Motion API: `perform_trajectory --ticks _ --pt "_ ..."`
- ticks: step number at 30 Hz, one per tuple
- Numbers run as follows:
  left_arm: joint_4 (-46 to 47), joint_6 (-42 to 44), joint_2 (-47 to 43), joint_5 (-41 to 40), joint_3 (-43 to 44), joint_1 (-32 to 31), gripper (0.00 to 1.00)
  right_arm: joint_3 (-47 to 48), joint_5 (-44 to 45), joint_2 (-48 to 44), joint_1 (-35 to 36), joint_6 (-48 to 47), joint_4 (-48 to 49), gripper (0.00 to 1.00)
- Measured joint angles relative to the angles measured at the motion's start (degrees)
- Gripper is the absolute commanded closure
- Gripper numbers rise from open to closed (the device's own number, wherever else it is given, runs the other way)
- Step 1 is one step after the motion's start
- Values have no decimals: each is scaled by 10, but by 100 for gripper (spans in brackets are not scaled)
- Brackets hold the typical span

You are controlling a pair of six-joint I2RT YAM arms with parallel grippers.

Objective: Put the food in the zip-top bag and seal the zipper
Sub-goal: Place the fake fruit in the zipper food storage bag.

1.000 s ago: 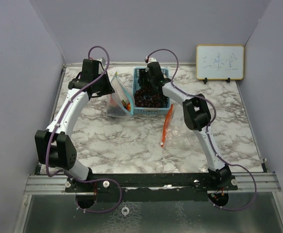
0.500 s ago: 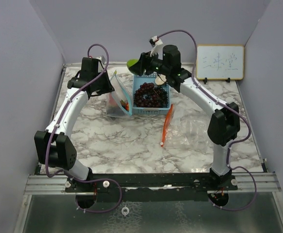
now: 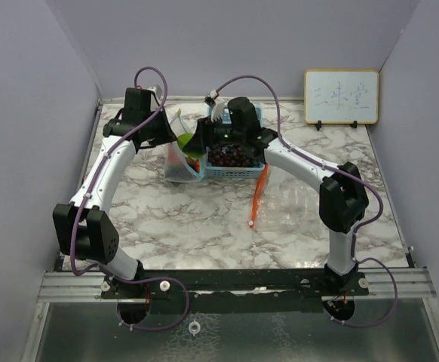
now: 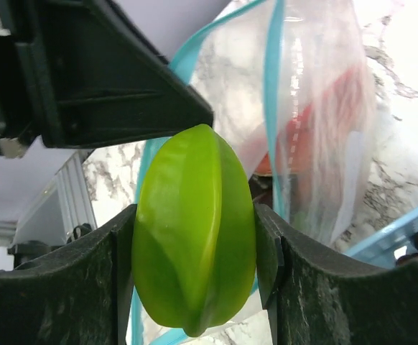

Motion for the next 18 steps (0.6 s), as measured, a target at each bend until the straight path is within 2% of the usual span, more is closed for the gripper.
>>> perform_trajectory --ticks 4,7,11,14,18 --pt "0 0 0 3 0 -2 100 9 31 8 -1 0 -20 50" --pt "0 -2 0 5 0 -2 100 50 52 38 -1 -2 -44 43" --pt "2 -4 0 7 0 -2 100 111 91 83 4 -13 -91 25" --pt "4 -5 0 10 0 -2 100 135 132 95 14 -25 -125 1" --pt "4 -6 0 11 0 -2 100 150 177 94 20 -48 -152 0"
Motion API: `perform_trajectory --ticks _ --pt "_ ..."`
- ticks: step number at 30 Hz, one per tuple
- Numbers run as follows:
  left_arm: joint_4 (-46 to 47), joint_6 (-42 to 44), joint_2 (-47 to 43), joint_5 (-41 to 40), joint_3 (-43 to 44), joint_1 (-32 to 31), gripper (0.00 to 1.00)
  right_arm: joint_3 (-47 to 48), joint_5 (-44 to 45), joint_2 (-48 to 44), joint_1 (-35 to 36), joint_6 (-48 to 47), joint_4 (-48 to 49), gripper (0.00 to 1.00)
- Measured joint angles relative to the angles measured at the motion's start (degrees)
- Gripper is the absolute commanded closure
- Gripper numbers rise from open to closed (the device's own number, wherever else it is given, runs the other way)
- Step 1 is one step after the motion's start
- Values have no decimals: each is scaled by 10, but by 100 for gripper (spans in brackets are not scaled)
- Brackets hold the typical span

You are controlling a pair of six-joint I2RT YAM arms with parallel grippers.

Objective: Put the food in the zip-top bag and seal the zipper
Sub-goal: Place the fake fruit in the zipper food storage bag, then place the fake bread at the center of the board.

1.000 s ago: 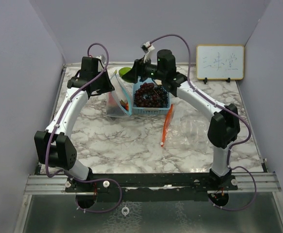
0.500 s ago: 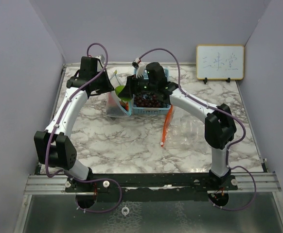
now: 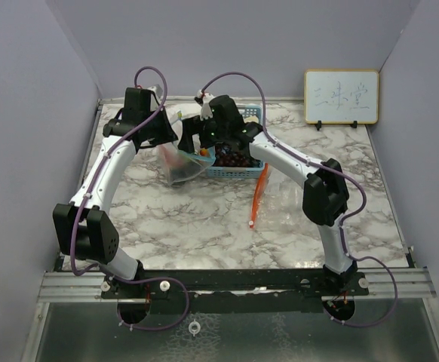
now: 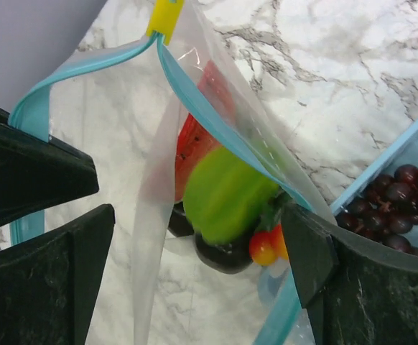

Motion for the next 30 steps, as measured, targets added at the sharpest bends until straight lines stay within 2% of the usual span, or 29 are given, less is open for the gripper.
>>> perform_trajectory --ticks 5,8,13,15,21,25,30 --pt "0 -1 0 0 0 0 100 -8 59 -24 2 -20 -16 0" --pt "0 -1 0 2 0 0 100 -45 115 -70 -2 -22 -14 0" --pt "0 -1 0 2 0 0 100 -54 214 -114 -43 11 -21 0" --pt "0 -1 0 3 0 0 100 -19 252 -93 -63 27 -44 0" --pt "5 -1 0 9 -2 0 100 164 347 85 -105 59 -103 0" --pt "7 -1 0 13 -3 0 100 206 376 180 -109 54 -115 0" --pt "9 2 0 15 -6 0 100 207 418 228 -110 12 -100 0"
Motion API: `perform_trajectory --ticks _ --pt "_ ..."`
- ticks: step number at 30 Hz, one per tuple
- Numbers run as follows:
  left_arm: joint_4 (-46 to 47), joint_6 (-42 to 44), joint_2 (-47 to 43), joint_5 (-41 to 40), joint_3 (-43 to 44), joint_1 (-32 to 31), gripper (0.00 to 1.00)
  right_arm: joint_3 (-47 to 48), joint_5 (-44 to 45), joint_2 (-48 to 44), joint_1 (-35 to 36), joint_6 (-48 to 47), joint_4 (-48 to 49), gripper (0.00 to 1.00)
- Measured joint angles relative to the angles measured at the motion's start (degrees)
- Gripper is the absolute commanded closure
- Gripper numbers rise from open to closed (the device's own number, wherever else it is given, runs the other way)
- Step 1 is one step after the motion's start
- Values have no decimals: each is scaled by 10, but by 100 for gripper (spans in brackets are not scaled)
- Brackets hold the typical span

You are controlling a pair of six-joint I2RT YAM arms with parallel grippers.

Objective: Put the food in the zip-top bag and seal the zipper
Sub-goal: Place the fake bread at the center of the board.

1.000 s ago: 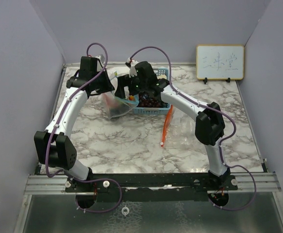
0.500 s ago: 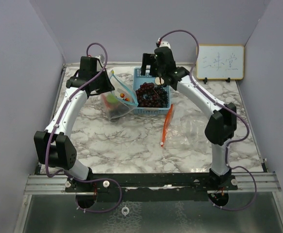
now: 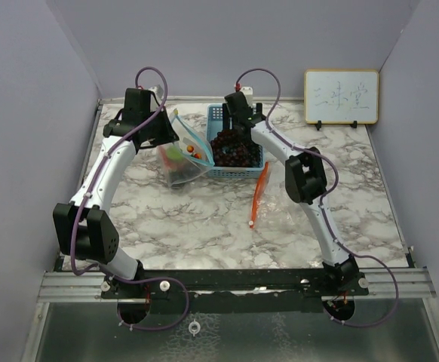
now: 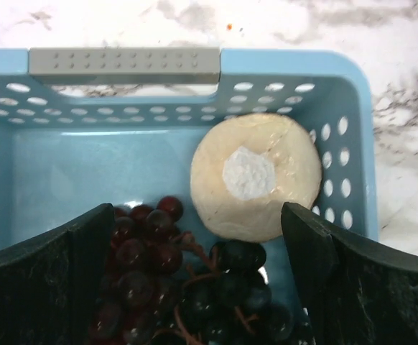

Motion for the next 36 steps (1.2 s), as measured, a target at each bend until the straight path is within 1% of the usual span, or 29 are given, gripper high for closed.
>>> perform_trajectory --ticks 6,11,16,19,21,24,26,29,35,36 --pt "2 3 9 3 -2 0 100 24 66 26 0 -86 63 0" --pt "4 4 25 7 -6 0 100 29 96 49 -4 -138 112 1" --pt "4 6 37 10 -6 0 100 38 97 82 -9 -155 122 3" --pt "4 6 41 12 -6 0 100 43 90 95 -17 -151 121 6" --pt "4 7 45 13 -6 1 100 47 81 96 -23 -147 118 12" --pt "4 7 50 14 -6 3 100 47 63 96 -30 -137 109 35" --pt "4 6 51 15 -6 3 100 38 51 93 -30 -130 110 43" --pt "4 7 51 15 -6 3 100 0 34 72 -32 -118 122 54" --pt "5 6 51 17 -6 3 100 -75 -7 23 -33 -103 117 65" --pt "5 6 51 18 -6 3 100 -104 -17 3 -33 -99 118 67"
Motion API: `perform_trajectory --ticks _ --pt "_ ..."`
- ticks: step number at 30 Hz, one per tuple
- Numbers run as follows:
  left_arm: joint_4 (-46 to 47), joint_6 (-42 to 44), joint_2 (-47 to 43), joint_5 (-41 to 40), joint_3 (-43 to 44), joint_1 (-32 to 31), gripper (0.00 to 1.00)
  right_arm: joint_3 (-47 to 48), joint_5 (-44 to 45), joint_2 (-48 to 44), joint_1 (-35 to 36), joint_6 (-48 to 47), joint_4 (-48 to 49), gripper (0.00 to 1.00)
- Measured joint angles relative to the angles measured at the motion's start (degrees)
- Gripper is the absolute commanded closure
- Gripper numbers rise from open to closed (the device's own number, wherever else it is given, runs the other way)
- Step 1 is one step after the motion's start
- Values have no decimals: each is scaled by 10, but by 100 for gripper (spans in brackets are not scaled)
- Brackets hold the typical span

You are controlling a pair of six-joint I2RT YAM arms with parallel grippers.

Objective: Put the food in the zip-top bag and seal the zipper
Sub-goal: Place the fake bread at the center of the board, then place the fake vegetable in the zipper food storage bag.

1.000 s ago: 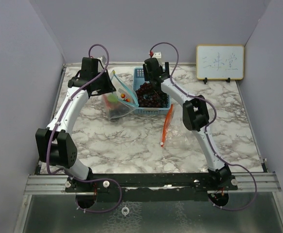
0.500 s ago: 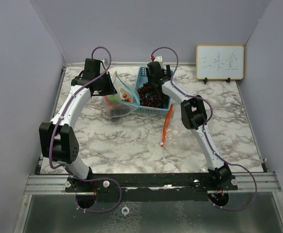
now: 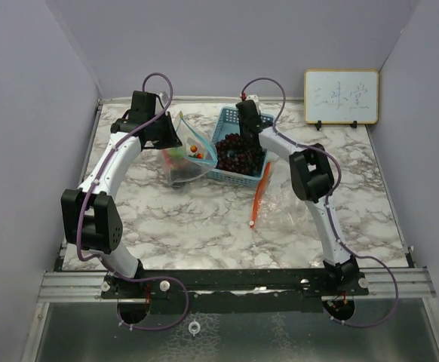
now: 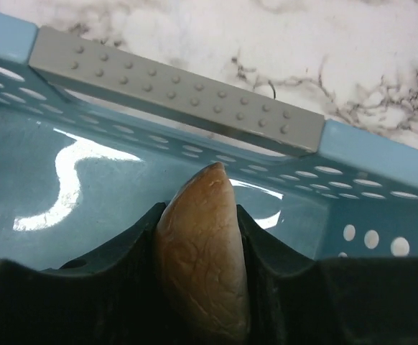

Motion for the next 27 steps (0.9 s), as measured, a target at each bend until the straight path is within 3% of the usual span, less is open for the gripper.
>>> perform_trajectory --ticks 9,18,22,27 --pt "8 -1 -6 14 -11 0 100 -230 -94 -166 -1 33 -5 68" --pt "16 -3 -41 50 -51 -9 100 -248 -156 -264 -1 39 -7 67" --pt "16 -3 -50 53 -52 -16 100 -248 -249 -310 0 39 12 67" --pt "13 -3 -52 53 -45 -19 100 -248 -425 -350 26 55 50 66"
